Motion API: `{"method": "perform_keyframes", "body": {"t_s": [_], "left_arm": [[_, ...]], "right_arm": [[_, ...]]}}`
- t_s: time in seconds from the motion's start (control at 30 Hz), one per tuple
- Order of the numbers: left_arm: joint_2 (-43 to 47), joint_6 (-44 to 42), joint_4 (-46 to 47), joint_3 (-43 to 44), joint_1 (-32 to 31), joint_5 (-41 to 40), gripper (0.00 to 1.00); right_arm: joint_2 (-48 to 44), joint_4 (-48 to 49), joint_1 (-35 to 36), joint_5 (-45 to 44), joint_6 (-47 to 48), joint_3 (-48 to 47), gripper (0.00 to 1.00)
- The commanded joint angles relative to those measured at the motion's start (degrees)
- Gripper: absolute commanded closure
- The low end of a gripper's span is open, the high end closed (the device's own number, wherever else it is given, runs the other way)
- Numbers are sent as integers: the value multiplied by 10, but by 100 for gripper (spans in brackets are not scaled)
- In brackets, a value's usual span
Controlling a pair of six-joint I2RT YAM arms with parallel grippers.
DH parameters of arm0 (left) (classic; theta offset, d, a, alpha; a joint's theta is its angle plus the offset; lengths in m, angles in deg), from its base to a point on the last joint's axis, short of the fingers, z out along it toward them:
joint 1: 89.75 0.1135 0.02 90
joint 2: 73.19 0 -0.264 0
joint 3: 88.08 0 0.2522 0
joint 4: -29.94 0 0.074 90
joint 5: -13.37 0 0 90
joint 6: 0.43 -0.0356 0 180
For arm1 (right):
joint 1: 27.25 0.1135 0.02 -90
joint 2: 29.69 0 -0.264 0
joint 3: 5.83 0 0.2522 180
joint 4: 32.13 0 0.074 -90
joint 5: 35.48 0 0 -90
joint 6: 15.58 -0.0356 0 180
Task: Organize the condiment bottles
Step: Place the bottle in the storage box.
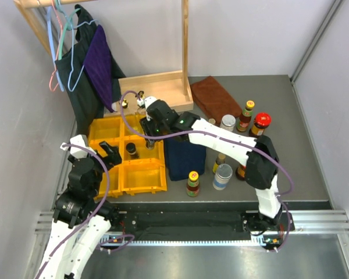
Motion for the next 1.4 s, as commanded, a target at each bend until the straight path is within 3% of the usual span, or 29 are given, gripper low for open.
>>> {"method": "perform_keyframes", "body": {"t_s": [0.0, 0.33, 0.7, 1.07, 1.37], "left_arm": [[5, 8, 0, 4, 1, -23, 1], [14, -1, 5, 3, 1, -12, 1], [13, -2, 7, 0, 2, -5, 1], [12, -4, 8, -1, 2, -3, 1], [11, -4, 9, -2, 2, -2, 1]], "right_arm": [[36, -6, 10, -16, -3, -52, 100], [113, -42, 17, -37, 0, -110, 100], [133, -60, 17, -48, 12, -113, 100], [138, -60, 17, -53, 11, -106, 71], [128, -60, 17, -57, 9, -97, 42]]}}
